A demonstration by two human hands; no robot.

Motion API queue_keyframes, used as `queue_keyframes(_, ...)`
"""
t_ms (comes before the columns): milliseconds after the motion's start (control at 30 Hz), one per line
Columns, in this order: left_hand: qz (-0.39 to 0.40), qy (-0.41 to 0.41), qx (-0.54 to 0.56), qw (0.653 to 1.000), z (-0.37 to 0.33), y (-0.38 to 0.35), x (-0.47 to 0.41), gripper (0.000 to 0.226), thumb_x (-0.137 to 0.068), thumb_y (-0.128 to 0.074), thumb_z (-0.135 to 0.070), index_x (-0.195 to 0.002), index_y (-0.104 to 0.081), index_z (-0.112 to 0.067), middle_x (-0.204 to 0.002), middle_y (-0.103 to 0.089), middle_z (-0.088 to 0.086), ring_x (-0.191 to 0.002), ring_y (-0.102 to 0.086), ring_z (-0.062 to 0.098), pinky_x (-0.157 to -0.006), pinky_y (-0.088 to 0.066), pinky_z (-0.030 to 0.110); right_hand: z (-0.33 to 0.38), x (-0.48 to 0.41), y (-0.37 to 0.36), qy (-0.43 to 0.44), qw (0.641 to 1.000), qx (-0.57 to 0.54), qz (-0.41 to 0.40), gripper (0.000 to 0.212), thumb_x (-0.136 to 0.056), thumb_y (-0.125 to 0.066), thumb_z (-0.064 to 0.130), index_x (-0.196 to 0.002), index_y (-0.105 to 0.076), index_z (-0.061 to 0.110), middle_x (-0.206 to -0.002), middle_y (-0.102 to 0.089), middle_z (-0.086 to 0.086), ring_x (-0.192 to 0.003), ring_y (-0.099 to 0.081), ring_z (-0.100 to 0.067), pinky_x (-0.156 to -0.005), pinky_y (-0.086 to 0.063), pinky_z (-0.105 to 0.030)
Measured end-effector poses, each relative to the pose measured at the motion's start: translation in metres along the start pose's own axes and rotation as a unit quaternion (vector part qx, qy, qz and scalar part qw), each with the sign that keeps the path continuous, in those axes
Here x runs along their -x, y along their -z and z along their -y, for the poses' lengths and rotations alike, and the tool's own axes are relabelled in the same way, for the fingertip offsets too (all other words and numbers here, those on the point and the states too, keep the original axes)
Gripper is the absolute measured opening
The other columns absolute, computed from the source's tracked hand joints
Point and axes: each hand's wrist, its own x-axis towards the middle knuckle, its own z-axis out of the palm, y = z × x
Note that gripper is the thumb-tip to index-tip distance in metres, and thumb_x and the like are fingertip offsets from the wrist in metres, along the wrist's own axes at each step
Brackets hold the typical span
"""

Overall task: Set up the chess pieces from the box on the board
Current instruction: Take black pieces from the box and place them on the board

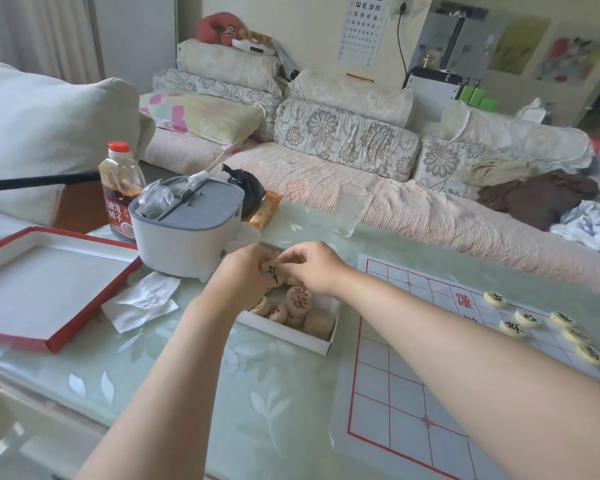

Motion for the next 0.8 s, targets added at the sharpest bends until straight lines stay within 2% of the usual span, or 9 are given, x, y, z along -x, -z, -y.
queue_keyframes(67,-0.02,0.013,0.014,1.0,-0.001,0.003,0.0,0.03,-0.086,-0.056,-0.015,-0.116,-0.062,-0.021,-0.105,-0.061,0.001,-0.092,-0.051,0.019,-0.074,-0.038,0.025,0.0,0.004,0.004,0.007,1.0,0.009,0.002,0.01,-0.088,-0.073,0.016,-0.095,-0.075,0.022,-0.095,-0.075,0.001,-0.088,-0.068,-0.011,-0.092,-0.055,-0.035)
queue_keyframes(133,-0.029,0.028,0.013,0.999,0.002,0.005,-0.001,0.032,-0.086,-0.055,-0.013,-0.116,-0.062,-0.021,-0.111,-0.062,0.002,-0.095,-0.052,0.02,-0.076,-0.039,0.025,-0.001,0.013,0.009,0.017,0.996,0.08,0.02,0.022,-0.087,-0.071,0.016,-0.107,-0.074,0.022,-0.104,-0.072,0.006,-0.1,-0.066,-0.011,-0.096,-0.051,-0.029)
queue_keyframes(267,-0.027,0.041,0.005,0.999,0.008,0.01,-0.001,0.033,-0.086,-0.054,-0.009,-0.116,-0.062,-0.021,-0.114,-0.061,0.003,-0.09,-0.047,0.016,-0.074,-0.038,0.025,-0.005,0.033,0.013,0.027,0.955,0.274,0.114,0.043,-0.084,-0.067,0.043,-0.126,-0.064,0.035,-0.131,-0.062,0.015,-0.12,-0.056,-0.009,-0.102,-0.045,-0.029)
queue_keyframes(367,-0.025,0.042,-0.003,0.999,0.01,0.012,0.001,0.034,-0.086,-0.053,-0.007,-0.116,-0.062,-0.02,-0.113,-0.061,0.003,-0.091,-0.048,0.017,-0.075,-0.04,0.025,-0.011,0.036,0.013,0.04,0.935,0.336,0.102,0.038,-0.09,-0.059,0.045,-0.127,-0.062,0.037,-0.133,-0.06,0.01,-0.124,-0.052,-0.017,-0.099,-0.044,-0.03)
queue_keyframes(467,-0.018,0.048,-0.012,0.999,0.011,0.011,0.002,0.037,-0.087,-0.052,-0.006,-0.12,-0.061,-0.021,-0.117,-0.06,0.003,-0.098,-0.053,0.02,-0.076,-0.042,0.026,-0.015,0.034,0.014,0.006,0.932,0.354,0.074,0.037,-0.093,-0.052,0.047,-0.127,-0.058,0.033,-0.13,-0.058,0.001,-0.124,-0.052,-0.023,-0.096,-0.044,-0.033)
queue_keyframes(567,-0.025,0.054,-0.015,0.998,0.01,0.009,0.0,0.038,-0.087,-0.05,-0.004,-0.119,-0.061,-0.021,-0.115,-0.06,0.003,-0.093,-0.049,0.018,-0.074,-0.042,0.027,-0.014,0.034,0.014,-0.009,0.927,0.362,0.093,0.034,-0.094,-0.048,0.041,-0.126,-0.057,0.04,-0.13,-0.052,-0.002,-0.127,-0.048,-0.026,-0.097,-0.039,-0.034)
queue_keyframes(700,-0.033,0.051,-0.019,0.998,0.009,0.007,-0.003,0.038,-0.086,-0.05,-0.004,-0.118,-0.061,-0.021,-0.115,-0.06,0.003,-0.092,-0.048,0.018,-0.074,-0.04,0.027,-0.005,0.04,0.009,0.008,0.912,0.39,0.124,0.045,-0.084,-0.054,0.046,-0.129,-0.054,0.047,-0.134,-0.042,-0.003,-0.132,-0.036,-0.027,-0.108,-0.029,-0.038)
queue_keyframes(800,-0.024,0.051,-0.018,0.998,0.008,0.003,-0.004,0.041,-0.086,-0.049,-0.003,-0.121,-0.06,-0.022,-0.119,-0.059,0.003,-0.103,-0.053,0.021,-0.075,-0.041,0.027,-0.005,0.04,0.005,0.026,0.904,0.406,0.13,0.044,-0.081,-0.059,0.05,-0.125,-0.058,0.047,-0.133,-0.04,-0.001,-0.13,-0.031,-0.025,-0.113,-0.025,-0.039)
